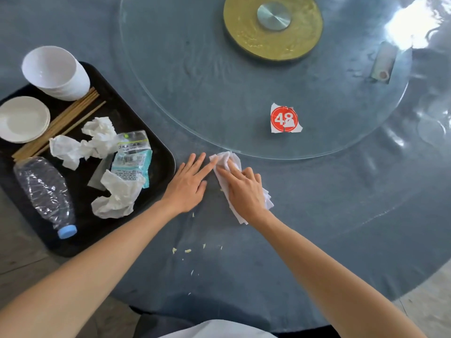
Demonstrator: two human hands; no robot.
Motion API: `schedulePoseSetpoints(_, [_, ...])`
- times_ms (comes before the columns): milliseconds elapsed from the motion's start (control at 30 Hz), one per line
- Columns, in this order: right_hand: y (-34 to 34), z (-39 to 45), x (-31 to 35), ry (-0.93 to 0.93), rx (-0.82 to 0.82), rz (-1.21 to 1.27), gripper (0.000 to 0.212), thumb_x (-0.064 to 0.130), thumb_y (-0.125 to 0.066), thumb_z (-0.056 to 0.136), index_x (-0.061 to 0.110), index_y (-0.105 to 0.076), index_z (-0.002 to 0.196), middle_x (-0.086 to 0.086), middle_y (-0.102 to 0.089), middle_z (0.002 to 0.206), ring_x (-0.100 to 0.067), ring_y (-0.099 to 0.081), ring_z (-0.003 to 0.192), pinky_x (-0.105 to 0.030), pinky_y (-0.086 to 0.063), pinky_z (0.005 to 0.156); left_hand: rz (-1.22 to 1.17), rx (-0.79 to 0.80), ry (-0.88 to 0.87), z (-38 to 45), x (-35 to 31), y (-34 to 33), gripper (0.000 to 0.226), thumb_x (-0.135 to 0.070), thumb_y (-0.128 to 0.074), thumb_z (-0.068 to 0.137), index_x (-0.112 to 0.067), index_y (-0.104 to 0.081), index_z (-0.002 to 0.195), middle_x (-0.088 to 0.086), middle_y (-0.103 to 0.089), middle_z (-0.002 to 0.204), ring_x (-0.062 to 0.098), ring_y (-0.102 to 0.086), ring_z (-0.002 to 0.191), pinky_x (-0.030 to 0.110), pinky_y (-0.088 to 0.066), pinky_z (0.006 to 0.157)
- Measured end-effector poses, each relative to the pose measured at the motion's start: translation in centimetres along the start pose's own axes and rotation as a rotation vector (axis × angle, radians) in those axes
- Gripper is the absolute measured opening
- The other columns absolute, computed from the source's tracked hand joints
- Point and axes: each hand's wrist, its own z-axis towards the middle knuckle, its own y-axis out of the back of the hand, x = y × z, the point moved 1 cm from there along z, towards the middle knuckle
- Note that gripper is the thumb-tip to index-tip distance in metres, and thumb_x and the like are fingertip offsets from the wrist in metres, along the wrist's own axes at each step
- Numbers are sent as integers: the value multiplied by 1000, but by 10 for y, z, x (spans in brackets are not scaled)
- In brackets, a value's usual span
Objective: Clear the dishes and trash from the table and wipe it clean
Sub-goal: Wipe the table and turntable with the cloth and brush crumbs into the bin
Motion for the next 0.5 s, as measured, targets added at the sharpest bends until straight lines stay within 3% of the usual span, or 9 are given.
schedulePoseSetpoints(67, [0, 4, 2, 49, 29, 20, 46, 28, -51, 100, 43, -50, 144, 15, -53, 152, -27, -51, 89, -40, -39, 79, 22, 4, -25, -5, -2, 3, 76, -15, -41, 104, -44, 1, 160, 5, -3, 171, 29, -1, 157, 50, -19, 125])
schedulePoseSetpoints(167, [2, 3, -6, 218, 0, 25, 51, 19, -58, 97, 45, -44, 139, 14, -60, 145, -29, -54, 82, -41, -41, 77, 97, -59, -66, -17, -6, 7, 75, -12, -51, 98, -37, -18, 161, 8, -1, 171, 33, -12, 156, 44, -35, 115])
schedulePoseSetpoints(233, [0, 2, -10, 359, 14, -12, 49, 22, -50, 98, 45, -45, 140, 15, -63, 141, -29, -54, 80, -40, -42, 76, 119, -125, -142, -28, -6, 9, 68, -11, -58, 93, -25, -37, 156, 8, -12, 170, 32, -20, 154, 44, -39, 113])
schedulePoseSetpoints(300, [-7, -2, -7, 511, 39, -62, 51, 21, -60, 95, 43, -53, 141, 18, -65, 135, -28, -55, 81, -38, -46, 74, 77, -150, -206, -42, -4, 7, 54, -14, -62, 92, -18, -51, 144, 3, -26, 167, 28, -28, 152, 44, -44, 112])
schedulePoseSetpoints(400, [-23, -14, 1, 636, 87, -62, 67, 14, -84, 79, 36, -62, 138, 19, -67, 128, -27, -57, 86, -36, -48, 71, -39, -122, -205, -61, 1, 1, 48, -16, -63, 93, -21, -53, 140, -6, -45, 156, 19, -39, 147, 43, -53, 101])
schedulePoseSetpoints(500, [-31, -29, 9, 695, 96, -8, 70, 6, -80, 78, 37, -64, 138, 17, -67, 129, -27, -55, 88, -40, -52, 71, -123, -93, -231, -80, 8, -4, 51, -17, -67, 91, -27, -54, 139, -12, -55, 142, 14, -47, 135, 38, -50, 102])
